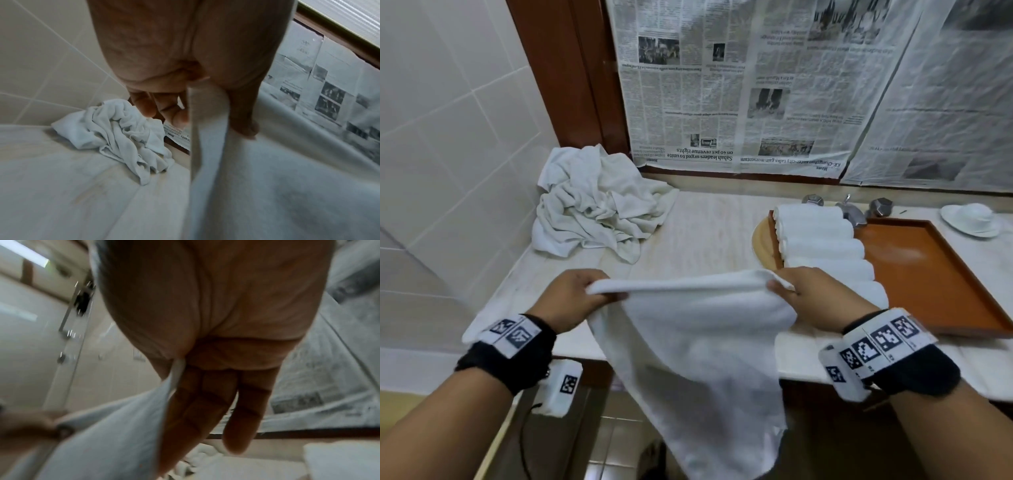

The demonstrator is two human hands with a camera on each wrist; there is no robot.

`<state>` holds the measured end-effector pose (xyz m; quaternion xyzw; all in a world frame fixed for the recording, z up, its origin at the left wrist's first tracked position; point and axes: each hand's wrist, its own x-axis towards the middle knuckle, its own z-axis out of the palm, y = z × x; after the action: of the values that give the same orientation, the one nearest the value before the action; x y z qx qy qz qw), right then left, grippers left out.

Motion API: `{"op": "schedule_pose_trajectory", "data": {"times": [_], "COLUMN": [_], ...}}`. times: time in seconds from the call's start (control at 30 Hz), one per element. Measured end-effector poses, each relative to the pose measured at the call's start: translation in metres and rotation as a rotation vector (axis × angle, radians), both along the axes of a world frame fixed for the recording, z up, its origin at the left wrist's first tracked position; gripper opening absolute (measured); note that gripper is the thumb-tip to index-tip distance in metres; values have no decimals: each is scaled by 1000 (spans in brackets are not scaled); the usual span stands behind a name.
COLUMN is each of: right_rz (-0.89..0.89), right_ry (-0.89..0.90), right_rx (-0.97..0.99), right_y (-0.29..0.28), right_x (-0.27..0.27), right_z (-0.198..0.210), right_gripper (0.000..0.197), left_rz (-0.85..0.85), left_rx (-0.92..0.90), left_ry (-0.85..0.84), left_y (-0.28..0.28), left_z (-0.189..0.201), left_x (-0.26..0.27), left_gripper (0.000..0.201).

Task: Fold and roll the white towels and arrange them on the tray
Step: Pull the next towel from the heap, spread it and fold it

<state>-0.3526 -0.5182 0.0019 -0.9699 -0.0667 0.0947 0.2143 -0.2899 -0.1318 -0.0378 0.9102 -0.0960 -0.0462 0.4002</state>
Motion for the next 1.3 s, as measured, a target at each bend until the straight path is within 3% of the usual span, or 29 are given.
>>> {"op": "schedule_pose_trajectory", "data": {"times": [0.1,0.17,0.27,0.4,0.57,0.63,0.7,0.8,0.87,1.03,1.2,1.3], "right_rz": [-47,-100,-279,-577,-642,-672,-721,-649,-530,-202,-210,-214], "right_ry": [84,90,27,-115,-400,-481,-450,-114,87,501,463,488], "right_rx": [-210,-198,60,626,716,682,593,273,141,-176,-196,-186], "right_y": [-14,-18,-18,-13,-7,-5,-1,17,39,59,57,55], "right_x": [11,19,37,84,175,220,261,298,301,287,298,309], "right_z": [2,11,21,23,32,34,29,-8,-47,-157,-169,-171], "right_gripper": [35,30,26,16,23,24,18,85,102,93,82,89], "left_rz": [49,51,68,107,160,222,283,210,61,-421,-410,-479], "left_rx": [-86,-245,-487,-570,-594,-537,-385,-6,196,537,629,638], "left_ry": [14,56,48,-54,-216,-303,-362,-236,-173,197,126,228], "left_y": [-3,-12,-27,-44,-62,-71,-76,-90,-105,-137,-152,-163], "left_z": [-1,-4,2,26,55,56,44,-4,-43,-126,-141,-140], "left_x": [14,24,45,95,189,236,282,321,318,277,281,300], "left_gripper": [15,16,25,23,38,40,40,55,64,51,59,78]}}
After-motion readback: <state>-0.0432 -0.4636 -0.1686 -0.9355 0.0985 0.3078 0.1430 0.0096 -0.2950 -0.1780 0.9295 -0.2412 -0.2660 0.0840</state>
